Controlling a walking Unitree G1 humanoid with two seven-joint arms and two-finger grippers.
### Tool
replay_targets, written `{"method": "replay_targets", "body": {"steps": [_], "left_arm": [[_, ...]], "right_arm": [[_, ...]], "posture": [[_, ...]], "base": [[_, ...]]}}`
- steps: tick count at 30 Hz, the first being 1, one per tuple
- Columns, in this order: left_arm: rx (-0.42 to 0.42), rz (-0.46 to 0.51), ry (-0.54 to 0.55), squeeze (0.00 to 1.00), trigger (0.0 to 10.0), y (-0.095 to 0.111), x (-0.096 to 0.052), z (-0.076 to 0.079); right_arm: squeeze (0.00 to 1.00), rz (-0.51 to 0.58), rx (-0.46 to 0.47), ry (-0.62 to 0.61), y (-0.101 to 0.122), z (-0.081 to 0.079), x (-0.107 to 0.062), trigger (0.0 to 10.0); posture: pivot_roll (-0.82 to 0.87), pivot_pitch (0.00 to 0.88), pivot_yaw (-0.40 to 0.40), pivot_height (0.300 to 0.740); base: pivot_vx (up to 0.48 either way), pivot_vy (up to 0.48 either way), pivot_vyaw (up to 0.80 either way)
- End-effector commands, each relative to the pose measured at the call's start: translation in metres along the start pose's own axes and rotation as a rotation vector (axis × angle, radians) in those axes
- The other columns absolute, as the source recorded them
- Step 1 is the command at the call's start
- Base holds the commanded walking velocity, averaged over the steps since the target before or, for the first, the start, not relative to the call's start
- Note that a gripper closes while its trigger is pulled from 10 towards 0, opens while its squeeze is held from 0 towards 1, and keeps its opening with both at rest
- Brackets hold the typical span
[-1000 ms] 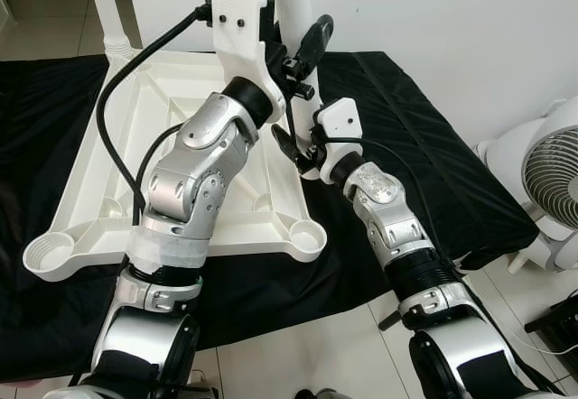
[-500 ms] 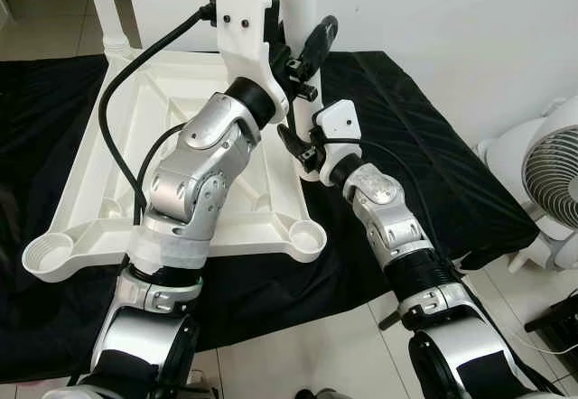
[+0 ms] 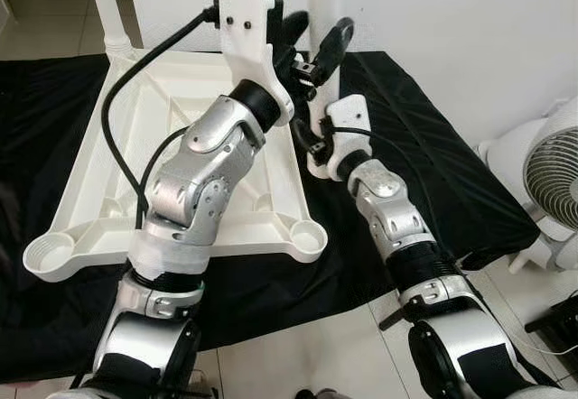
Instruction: Building children table
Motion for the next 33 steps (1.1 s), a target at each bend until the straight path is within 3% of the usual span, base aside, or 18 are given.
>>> {"method": "replay_targets", "body": {"steps": [1,3,4,12,17,22,24,31,33], "left_arm": [[0.021,0.0,-0.116,1.0,10.0,0.001,0.001,0.011],[0.028,-0.001,-0.11,1.0,10.0,0.001,0.0,0.011],[0.032,-0.002,-0.107,0.0,10.0,0.001,0.0,0.01],[0.065,-0.03,-0.026,0.0,10.0,-0.004,-0.006,-0.006],[0.078,-0.11,0.039,0.0,10.0,-0.024,-0.024,-0.015],[0.128,-0.163,0.053,0.0,10.0,-0.037,-0.035,-0.017],[0.166,-0.204,0.06,0.0,10.0,-0.051,-0.047,-0.018],[0.186,-0.228,0.053,0.0,10.0,-0.058,-0.056,-0.018],[0.258,-0.29,-0.003,0.0,10.0,-0.071,-0.075,-0.015]], "right_arm": [[0.0,0.002,0.035,-0.032,0.0,0.005,0.0,10.0],[0.0,0.003,0.036,-0.032,0.0,0.005,-0.001,10.0],[0.0,0.004,0.036,-0.031,0.0,0.005,-0.001,10.0],[0.0,0.04,0.074,-0.098,0.003,0.01,-0.004,10.0],[0.0,0.094,0.028,-0.107,0.01,0.011,-0.01,10.0],[0.0,0.122,0.08,-0.084,0.011,0.009,-0.016,10.0],[0.0,0.136,0.094,-0.078,0.01,0.008,-0.021,10.0],[0.0,0.136,0.1,-0.078,0.008,0.008,-0.025,10.0],[0.0,0.129,0.105,-0.089,0.005,0.009,-0.029,10.0]], "posture": [[0.14,0.04,-0.073,0.74],[0.14,0.036,-0.073,0.74],[0.14,0.036,-0.073,0.74],[0.14,0.023,-0.074,0.74],[0.14,0.015,-0.074,0.74],[0.14,0.013,-0.076,0.74],[0.14,0.009,-0.077,0.74],[0.13,0.007,-0.077,0.74],[0.13,0.003,-0.078,0.74]], "base": [[0.0,0.0,0.0],[0.0,0.0,0.0],[0.0,0.0,0.0],[0.0,0.0,0.0],[0.0,0.0,0.0],[0.0,0.0,0.0],[0.0,0.0,0.0],[0.0,0.0,0.0],[0.0,0.0,0.0]]}}
Point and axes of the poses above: a point about 5 cm out from each wrist's last joint towards the gripper, its own x axis pointing out of the wrist towards the gripper, its own y axis along the axis of the wrist's last joint, z = x × y, the point moved 1 cm from there along x, pointing out of the wrist towards the gripper, and after that the axes turned 3 degrees about x, right-handed, at the moved point
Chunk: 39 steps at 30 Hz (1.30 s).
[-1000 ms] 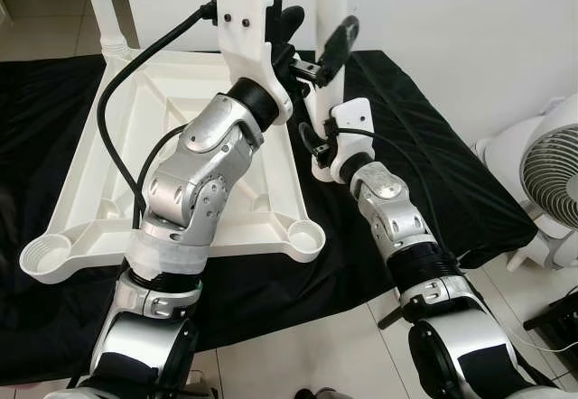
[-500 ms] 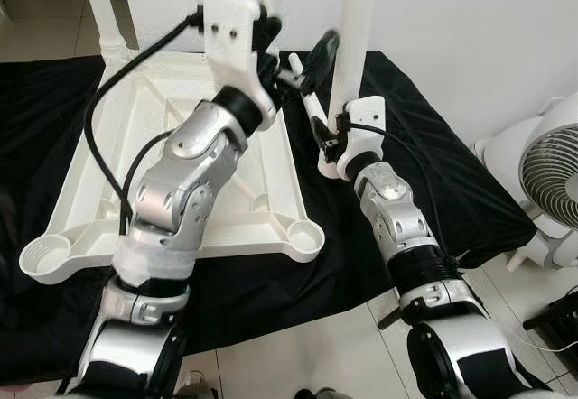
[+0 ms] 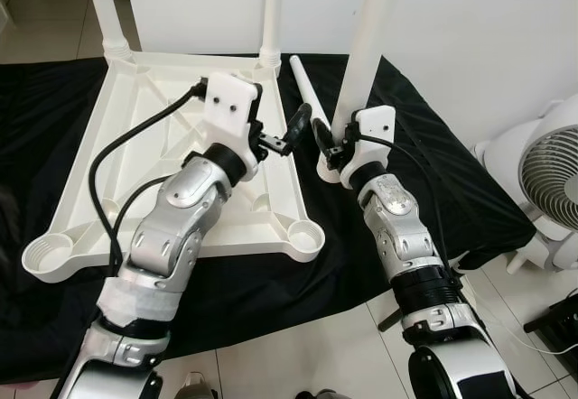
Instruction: Building children table
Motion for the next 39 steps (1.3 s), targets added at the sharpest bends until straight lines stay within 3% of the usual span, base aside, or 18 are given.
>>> {"method": "replay_targets", "body": {"steps": [1,7,10,16,30,33,39], "left_arm": [[0.04,-0.019,-0.111,0.0,10.0,-0.007,-0.005,0.01],[0.122,-0.064,-0.222,0.0,10.0,-0.023,-0.028,0.017],[0.122,-0.064,-0.222,0.0,10.0,-0.023,-0.028,0.017],[0.174,-0.097,-0.357,0.0,10.0,-0.031,-0.047,0.023],[0.266,-0.182,-0.404,0.0,10.0,-0.056,-0.057,0.026],[0.371,-0.303,-0.423,0.0,10.0,-0.084,-0.062,0.024],[0.417,-0.395,-0.398,0.0,10.0,-0.102,-0.065,0.016]], "right_arm": [[0.0,0.004,0.002,-0.011,0.001,0.004,-0.003,10.0],[0.0,-0.006,0.004,-0.031,-0.001,0.009,-0.006,10.0],[0.0,-0.006,0.004,-0.031,-0.001,0.009,-0.006,10.0],[0.0,-0.013,0.005,-0.028,-0.003,0.008,-0.007,10.0],[0.0,-0.012,0.009,-0.04,-0.002,0.01,-0.01,10.0],[0.0,-0.011,0.003,-0.045,-0.001,0.011,-0.011,10.0],[0.0,-0.007,0.004,-0.046,0.001,0.011,-0.011,10.0]], "posture": [[0.13,0.003,-0.078,0.74],[0.14,0.0,-0.083,0.74],[0.14,0.0,-0.083,0.74],[0.14,0.009,-0.08,0.74],[0.13,0.023,-0.072,0.74],[0.13,0.034,-0.069,0.74],[0.12,0.043,-0.07,0.74]], "base": [[0.0,0.0,0.0],[0.0,0.0,0.0],[0.0,0.0,0.0],[0.0,0.0,0.0],[0.0,0.0,0.0],[0.0,0.0,0.0],[0.0,0.0,0.0]]}}
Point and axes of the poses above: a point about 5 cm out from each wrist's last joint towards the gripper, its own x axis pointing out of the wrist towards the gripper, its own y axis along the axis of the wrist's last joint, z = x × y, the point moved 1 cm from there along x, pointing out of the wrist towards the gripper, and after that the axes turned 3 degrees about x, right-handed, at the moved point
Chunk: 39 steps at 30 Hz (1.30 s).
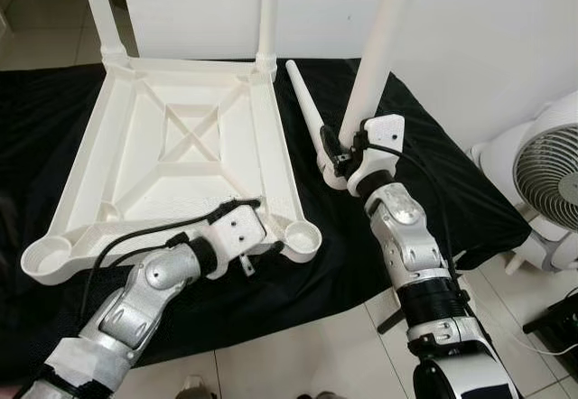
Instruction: Building children table
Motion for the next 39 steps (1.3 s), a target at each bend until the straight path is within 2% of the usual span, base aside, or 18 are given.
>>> {"method": "replay_targets", "body": {"steps": [1,8,20,24,30,36,38,39], "left_arm": [[0.022,-0.047,0.039,0.0,10.0,-0.009,0.001,-0.003],[0.042,-0.084,0.089,0.0,10.0,-0.017,0.003,-0.012],[0.06,-0.078,0.162,0.0,10.0,-0.017,0.01,-0.028],[0.062,-0.07,0.192,0.0,10.0,-0.014,0.013,-0.036],[0.065,-0.036,0.212,0.0,10.0,-0.005,0.014,-0.043],[0.025,0.011,0.204,0.0,10.0,0.002,0.012,-0.042],[0.002,0.029,0.189,0.0,10.0,0.005,0.011,-0.04],[-0.036,0.066,0.168,0.0,10.0,0.01,0.009,-0.037]], "right_arm": [[0.0,0.002,0.008,-0.02,0.001,0.004,-0.002,10.0],[0.0,-0.002,0.007,-0.022,0.002,0.005,-0.002,10.0],[0.0,-0.009,0.033,0.0,0.003,0.0,-0.002,10.0],[0.0,-0.025,0.043,0.029,0.001,-0.006,-0.003,10.0],[0.0,-0.045,0.006,0.051,-0.004,-0.011,-0.008,10.0],[0.0,-0.057,-0.001,0.082,-0.009,-0.015,-0.012,10.0],[0.0,-0.059,0.004,0.089,-0.009,-0.015,-0.012,10.0],[0.0,-0.057,0.009,0.097,-0.009,-0.016,-0.013,10.0]], "posture": [[0.12,0.046,-0.07,0.74],[0.11,0.064,-0.076,0.74],[0.1,0.084,-0.074,0.74],[0.1,0.085,-0.068,0.74],[0.1,0.087,-0.059,0.74],[0.11,0.086,-0.056,0.74],[0.11,0.086,-0.057,0.74],[0.11,0.085,-0.058,0.74]], "base": [[0.0,0.0,0.0],[0.0,0.0,0.0],[0.0,0.0,0.0],[0.0,0.0,0.0],[0.0,0.0,0.0],[0.0,0.0,0.0],[0.0,0.0,0.0],[0.0,0.0,0.0]]}}
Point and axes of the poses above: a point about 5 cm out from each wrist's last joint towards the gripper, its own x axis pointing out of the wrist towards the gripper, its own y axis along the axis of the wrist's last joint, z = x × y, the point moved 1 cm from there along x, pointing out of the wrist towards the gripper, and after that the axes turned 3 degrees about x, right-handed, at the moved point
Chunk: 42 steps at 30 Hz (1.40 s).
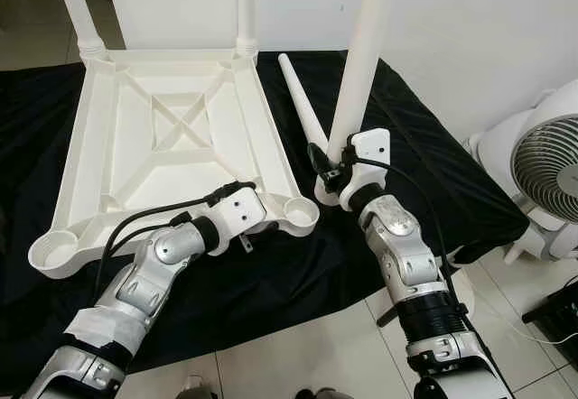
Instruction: Building children table
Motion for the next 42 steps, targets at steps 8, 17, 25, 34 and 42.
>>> {"method": "replay_targets", "body": {"steps": [8,17,25,34,42], "left_arm": [[-0.197,0.111,0.084,0.0,10.0,0.018,-0.006,0.005],[-0.291,0.162,0.027,0.0,10.0,0.027,-0.015,0.026],[-0.398,0.171,-0.022,0.09,10.0,0.032,-0.03,0.041],[-0.362,0.15,-0.011,0.0,10.0,0.033,-0.033,0.036],[-0.355,0.138,-0.018,0.0,10.0,0.035,-0.036,0.033]], "right_arm": [[0.0,0.053,0.035,0.076,0.002,-0.007,-0.007,10.0],[0.0,0.064,0.043,0.075,0.001,-0.007,-0.011,10.0],[0.0,0.069,0.045,0.096,0.002,-0.008,-0.012,10.0],[0.0,0.055,0.058,0.125,-0.005,-0.018,-0.015,10.0],[0.0,0.029,0.065,0.131,-0.015,-0.019,-0.022,10.0]], "posture": [[0.13,0.084,-0.071,0.74],[0.12,0.075,-0.08,0.74],[0.13,0.065,-0.089,0.74],[0.13,0.057,-0.091,0.74],[0.13,0.061,-0.092,0.74]], "base": [[0.0,0.0,0.0],[0.0,0.0,0.0],[0.0,0.0,0.0],[0.0,0.0,0.0],[0.0,0.0,0.0]]}}
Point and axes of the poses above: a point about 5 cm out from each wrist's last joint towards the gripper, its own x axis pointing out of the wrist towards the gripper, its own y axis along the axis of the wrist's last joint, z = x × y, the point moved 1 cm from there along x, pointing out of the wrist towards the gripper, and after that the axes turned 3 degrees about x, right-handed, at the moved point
